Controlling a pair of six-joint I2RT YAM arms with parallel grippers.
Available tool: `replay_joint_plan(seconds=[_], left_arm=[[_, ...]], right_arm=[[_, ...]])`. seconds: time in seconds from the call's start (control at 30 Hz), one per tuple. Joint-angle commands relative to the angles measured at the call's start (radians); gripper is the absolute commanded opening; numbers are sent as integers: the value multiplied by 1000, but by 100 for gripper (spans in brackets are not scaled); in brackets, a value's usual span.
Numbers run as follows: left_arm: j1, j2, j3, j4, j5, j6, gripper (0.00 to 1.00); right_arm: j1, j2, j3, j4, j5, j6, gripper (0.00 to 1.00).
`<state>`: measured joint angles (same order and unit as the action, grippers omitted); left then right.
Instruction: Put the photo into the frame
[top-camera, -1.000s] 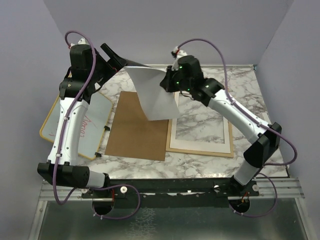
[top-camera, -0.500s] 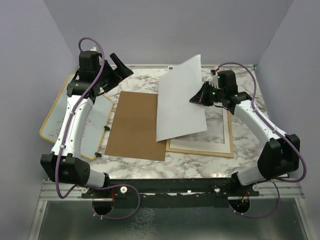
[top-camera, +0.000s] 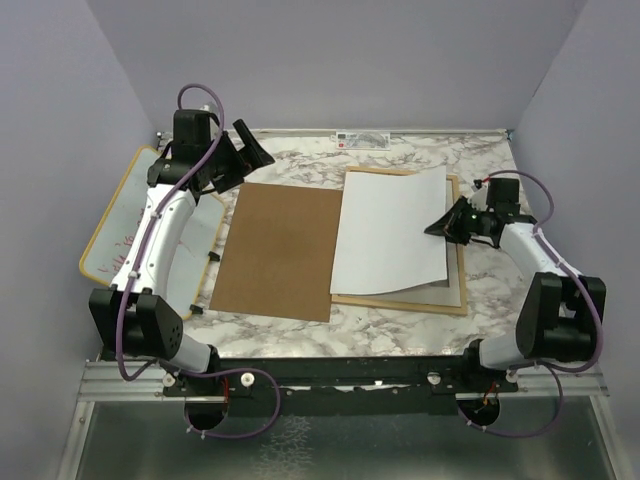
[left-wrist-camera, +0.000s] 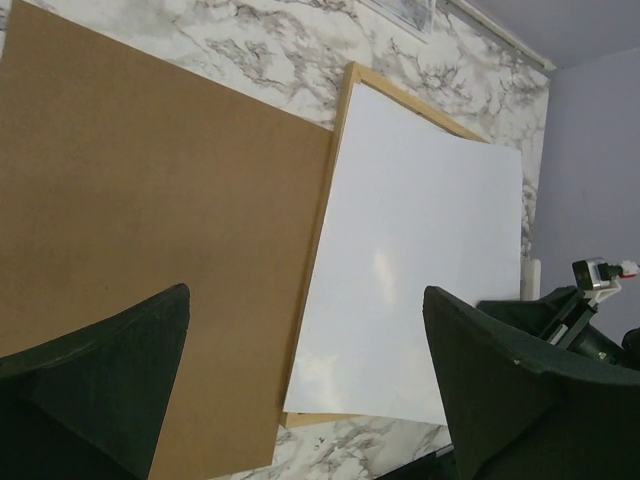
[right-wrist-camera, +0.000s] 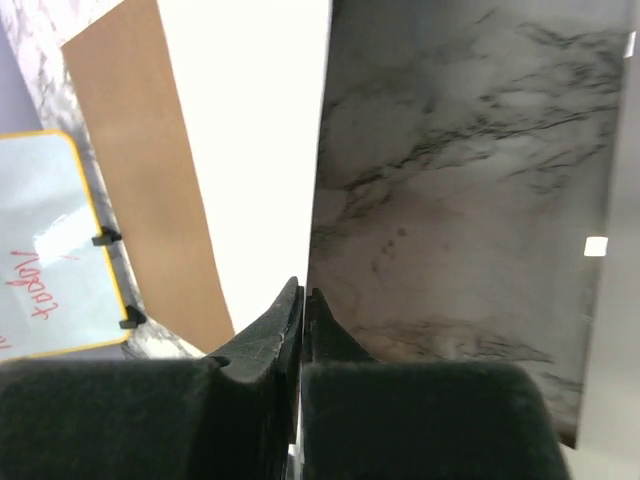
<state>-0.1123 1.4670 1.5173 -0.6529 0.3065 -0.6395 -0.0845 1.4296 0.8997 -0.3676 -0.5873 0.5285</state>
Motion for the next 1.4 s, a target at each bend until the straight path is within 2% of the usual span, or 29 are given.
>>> replay_joint_plan(seconds=[0.0,0.2,0.53,0.9,1.03,1.2,1.27,1.37], left_arm=[[-21,27,-19,5,37,33,99],[-85,77,-37,15,34,45,99],[-199,199,-51,44,27,63,99],[-281,332,-74,182,45,38,99],[-308,384,-77,252,50,13,96],[-337,456,-59,296,36,5,93],[-343,486,-44,297,40,4,92],[-348,508,-30,297,39,2,92]], right_arm=[[-55,40,22,-68,3,-108,4],[-84,138,130,-209,86,-223,2],[-85,144,136,-199,239,-214,1],[-84,159,71,-105,86,-153,0],[-84,163,44,-58,49,-108,1],[-84,187,38,-61,29,-134,1],[-84,193,46,-81,43,-141,4],[-84,180,64,-111,79,-139,29]])
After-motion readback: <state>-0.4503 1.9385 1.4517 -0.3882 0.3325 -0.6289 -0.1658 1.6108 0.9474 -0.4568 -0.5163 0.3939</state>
